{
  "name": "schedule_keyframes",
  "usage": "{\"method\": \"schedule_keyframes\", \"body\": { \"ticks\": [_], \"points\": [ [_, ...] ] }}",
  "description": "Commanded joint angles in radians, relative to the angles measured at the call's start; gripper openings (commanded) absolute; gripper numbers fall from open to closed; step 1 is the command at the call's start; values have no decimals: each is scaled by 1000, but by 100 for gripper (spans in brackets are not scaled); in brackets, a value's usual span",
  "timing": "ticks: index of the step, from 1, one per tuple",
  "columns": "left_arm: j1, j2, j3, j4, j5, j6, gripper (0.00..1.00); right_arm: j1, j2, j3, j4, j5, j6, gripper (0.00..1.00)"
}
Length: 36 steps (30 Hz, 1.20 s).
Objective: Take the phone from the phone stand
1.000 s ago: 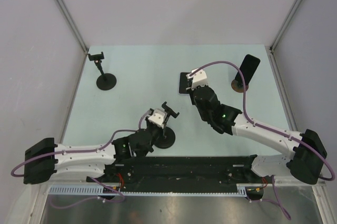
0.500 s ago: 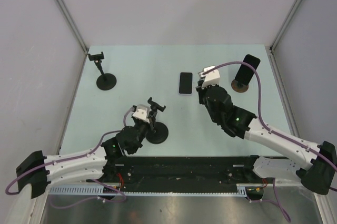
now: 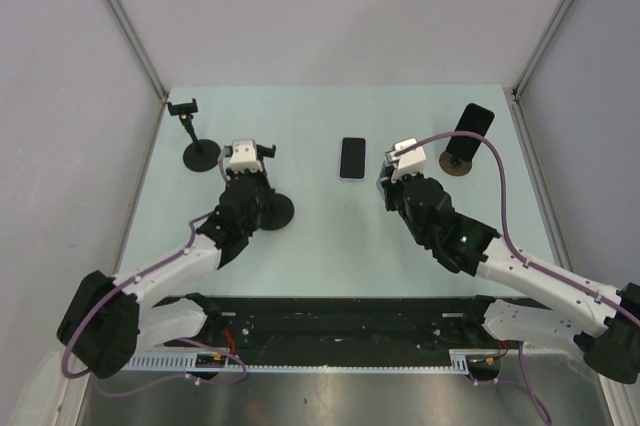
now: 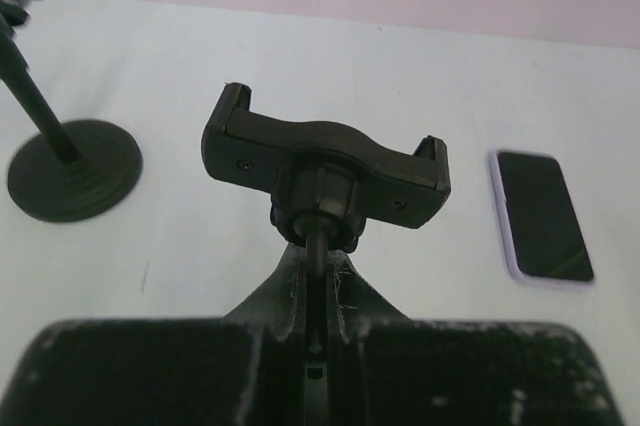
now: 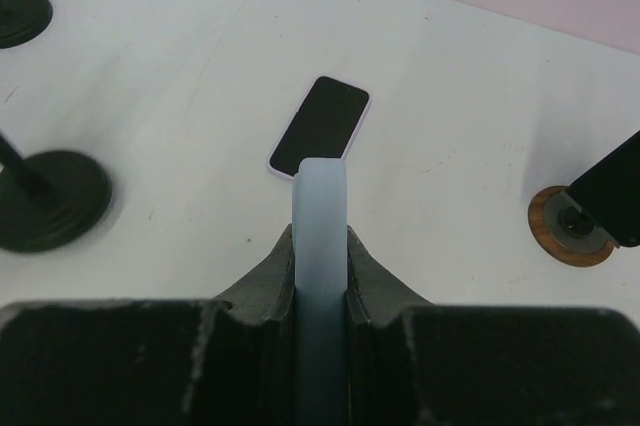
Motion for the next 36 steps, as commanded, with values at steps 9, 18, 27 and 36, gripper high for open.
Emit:
{"method": "schedule_keyframes", "body": {
  "ticks": [9,18,27,36],
  "points": [
    [340,397,415,167,243,137,0,-6,-153,-44,83,-33,-7,0],
    [453,626,583,211,349,166,0,-13,-193,-48,37,-18,-19,0],
    [511,735,653,239,388,163,0,-13,-193,-50,20,-30,-15,0],
    [550,760,649,254,368,179,1,-11,-192,-48,22,-36,-7,0]
  ]
}}
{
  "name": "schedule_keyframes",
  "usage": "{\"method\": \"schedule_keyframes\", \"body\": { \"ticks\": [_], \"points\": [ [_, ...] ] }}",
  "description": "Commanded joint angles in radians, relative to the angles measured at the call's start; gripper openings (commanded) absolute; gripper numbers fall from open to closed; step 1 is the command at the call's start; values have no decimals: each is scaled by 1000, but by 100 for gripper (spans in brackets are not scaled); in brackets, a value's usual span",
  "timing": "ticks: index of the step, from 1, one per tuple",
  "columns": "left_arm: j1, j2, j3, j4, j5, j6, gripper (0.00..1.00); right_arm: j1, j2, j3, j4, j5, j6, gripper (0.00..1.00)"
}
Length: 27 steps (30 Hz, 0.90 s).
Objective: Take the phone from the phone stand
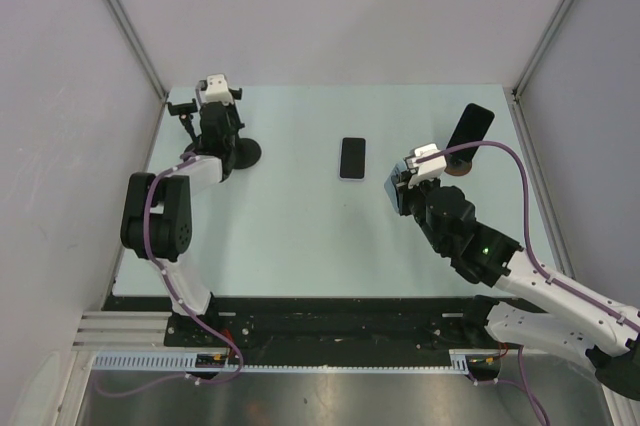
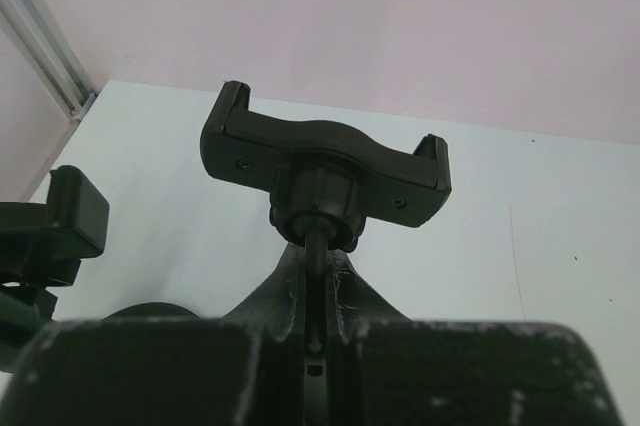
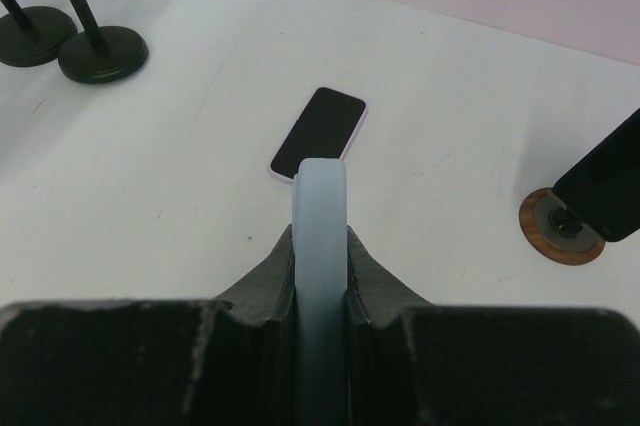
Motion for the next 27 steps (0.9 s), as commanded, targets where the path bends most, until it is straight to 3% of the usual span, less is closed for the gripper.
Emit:
{"method": "schedule_keyframes", "body": {
  "ticks": [1,4,7,8,11,19,27],
  "points": [
    [26,-1,39,80,2,45,0,-2,-26,10,65,0,-3,0],
    [28,2,31,80,17,51,1,-2,-26,10,68,-2,0,0],
    [28,-7,17,84,42,50,14,0,-24,8,74,-5,6,0],
    [28,-11,13,87,46,53,25,0,-24,10,74,-5,8,0],
    [28,-22,-3,92,48,54,39,3,-23,8,76,-6,11,0],
    [26,-73,-42,97,48,48,61,10,-35,10,74,-5,14,0],
    [19,-171,-105,100,26,2,76,18,-58,8,64,-6,22,0]
  ]
}}
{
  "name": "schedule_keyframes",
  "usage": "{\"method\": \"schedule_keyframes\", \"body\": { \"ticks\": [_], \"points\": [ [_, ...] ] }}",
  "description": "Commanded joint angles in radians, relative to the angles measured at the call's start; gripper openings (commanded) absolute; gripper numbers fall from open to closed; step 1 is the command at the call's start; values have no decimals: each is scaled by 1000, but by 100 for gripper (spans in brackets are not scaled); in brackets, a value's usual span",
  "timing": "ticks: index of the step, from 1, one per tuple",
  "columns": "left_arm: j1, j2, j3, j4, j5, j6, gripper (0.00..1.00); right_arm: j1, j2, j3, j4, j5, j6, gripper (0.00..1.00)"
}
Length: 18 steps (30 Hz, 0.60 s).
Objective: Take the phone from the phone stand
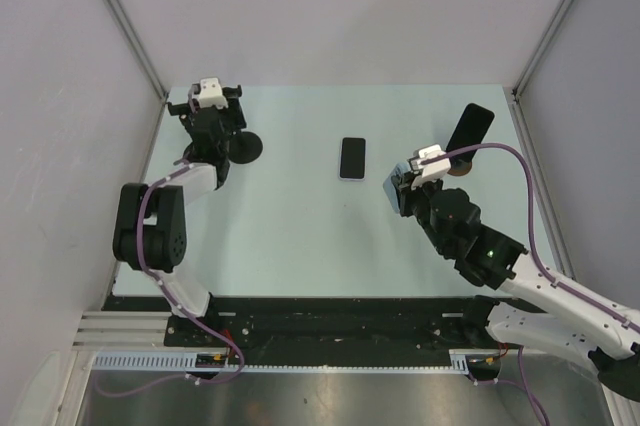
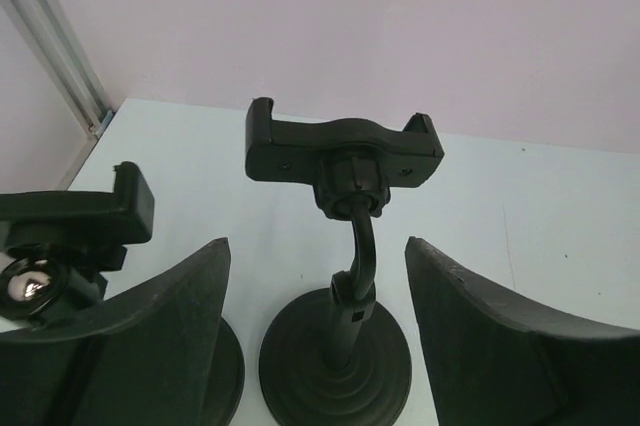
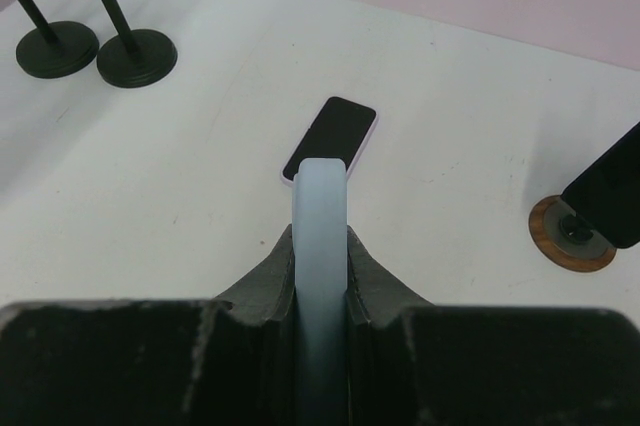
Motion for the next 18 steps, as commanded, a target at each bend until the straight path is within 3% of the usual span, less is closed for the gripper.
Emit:
{"method": "schedule_keyframes", "body": {
  "ticks": [1,5,10,18],
  "points": [
    [-8,-117,-44,49,-10,-28,82,7,-34,10,65,5,14,0],
    [-72,-215,-84,49,-71,-46,92,3,-29,11,76,15,23,0],
    [-236,-355,-144,50,-117,-11,100,-16,4,45,21,26,92,0],
    [-468,-517,-244,56,-15,69,100,-74,57,126,-117,3,198,0]
  ]
}}
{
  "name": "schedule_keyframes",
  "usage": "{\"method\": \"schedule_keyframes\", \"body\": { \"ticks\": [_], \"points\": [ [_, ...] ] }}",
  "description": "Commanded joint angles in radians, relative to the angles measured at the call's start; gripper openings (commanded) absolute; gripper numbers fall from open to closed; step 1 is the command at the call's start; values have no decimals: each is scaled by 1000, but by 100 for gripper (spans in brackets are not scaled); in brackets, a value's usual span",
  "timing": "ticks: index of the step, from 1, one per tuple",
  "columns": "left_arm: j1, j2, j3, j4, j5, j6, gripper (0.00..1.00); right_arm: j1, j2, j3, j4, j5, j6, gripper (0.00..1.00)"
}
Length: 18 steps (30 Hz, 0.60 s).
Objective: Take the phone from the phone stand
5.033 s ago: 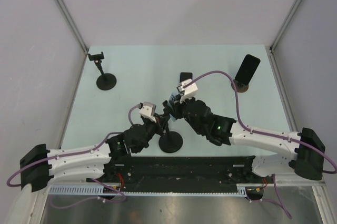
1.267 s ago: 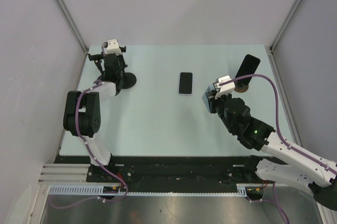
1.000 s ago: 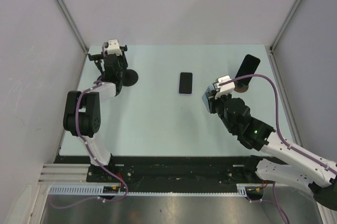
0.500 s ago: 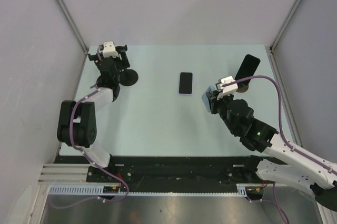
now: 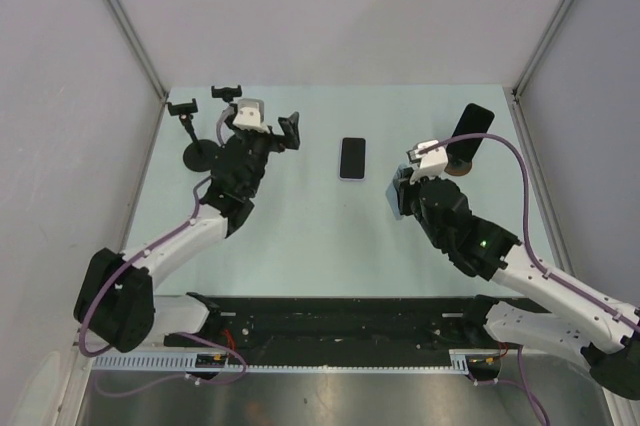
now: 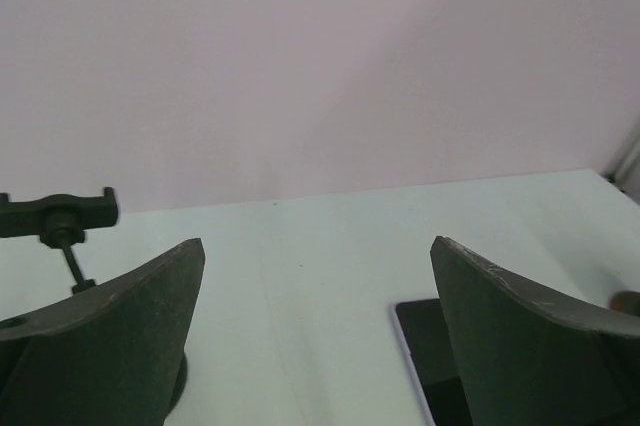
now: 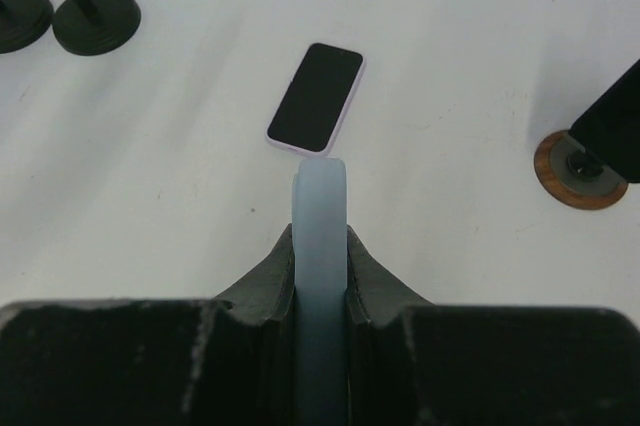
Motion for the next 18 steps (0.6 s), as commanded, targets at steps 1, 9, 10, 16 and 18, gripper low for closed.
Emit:
{"method": "schedule_keyframes", "body": {
  "ticks": [1,9,10,16,18],
  "points": [
    [-90,-95,-61,33,74,94,100,-35,7,109,-25,-12,96,0],
    [-280,-151,-149,32,258,222,100,-97,33,148,-82,-144,131,0],
    [-299,-142,-146,32,296,255,100,-97,35,151,-83,-151,131,0],
    [-365,-59,-116,32,564,282,100,-103,24,159,-96,-190,126,0],
    [-380,-42,-110,29,638,291,100,-103,21,160,-94,-217,125,0]
  ]
}}
